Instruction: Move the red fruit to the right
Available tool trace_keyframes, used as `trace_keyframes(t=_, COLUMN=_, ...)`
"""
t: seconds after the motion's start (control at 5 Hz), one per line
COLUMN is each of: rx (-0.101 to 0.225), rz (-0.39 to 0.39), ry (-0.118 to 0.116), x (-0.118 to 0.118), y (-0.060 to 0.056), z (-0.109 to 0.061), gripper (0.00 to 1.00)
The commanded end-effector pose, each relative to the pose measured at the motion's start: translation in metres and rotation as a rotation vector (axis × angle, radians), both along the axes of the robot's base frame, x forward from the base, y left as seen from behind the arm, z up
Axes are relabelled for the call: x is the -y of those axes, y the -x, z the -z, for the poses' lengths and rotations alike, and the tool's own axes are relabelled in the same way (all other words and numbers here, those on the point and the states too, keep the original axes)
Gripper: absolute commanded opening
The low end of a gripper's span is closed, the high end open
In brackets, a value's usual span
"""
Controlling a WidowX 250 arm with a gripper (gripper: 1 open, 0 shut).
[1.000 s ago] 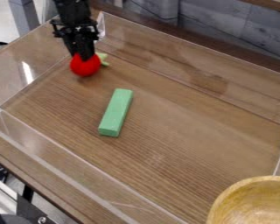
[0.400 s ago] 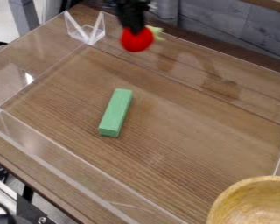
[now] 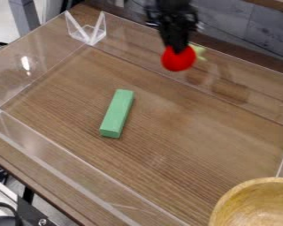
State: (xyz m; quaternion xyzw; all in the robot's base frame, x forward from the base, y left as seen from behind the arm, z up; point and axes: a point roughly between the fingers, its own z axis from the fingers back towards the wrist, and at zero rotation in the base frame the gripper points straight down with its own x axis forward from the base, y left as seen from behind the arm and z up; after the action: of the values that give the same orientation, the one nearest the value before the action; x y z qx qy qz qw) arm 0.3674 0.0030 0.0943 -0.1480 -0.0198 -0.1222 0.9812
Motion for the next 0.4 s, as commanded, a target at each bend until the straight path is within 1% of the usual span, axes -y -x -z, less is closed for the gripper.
trace_keyframes(t=0.0, rx=0.062, rz=-0.001, ry=-0.009, x=0.006, y=-0.002, z=-0.018, gripper=0.0)
trace_keyframes(t=0.2, rx=0.052, rz=0.04, ry=-0.012, x=0.005, y=-0.003, z=-0.007, gripper=0.0)
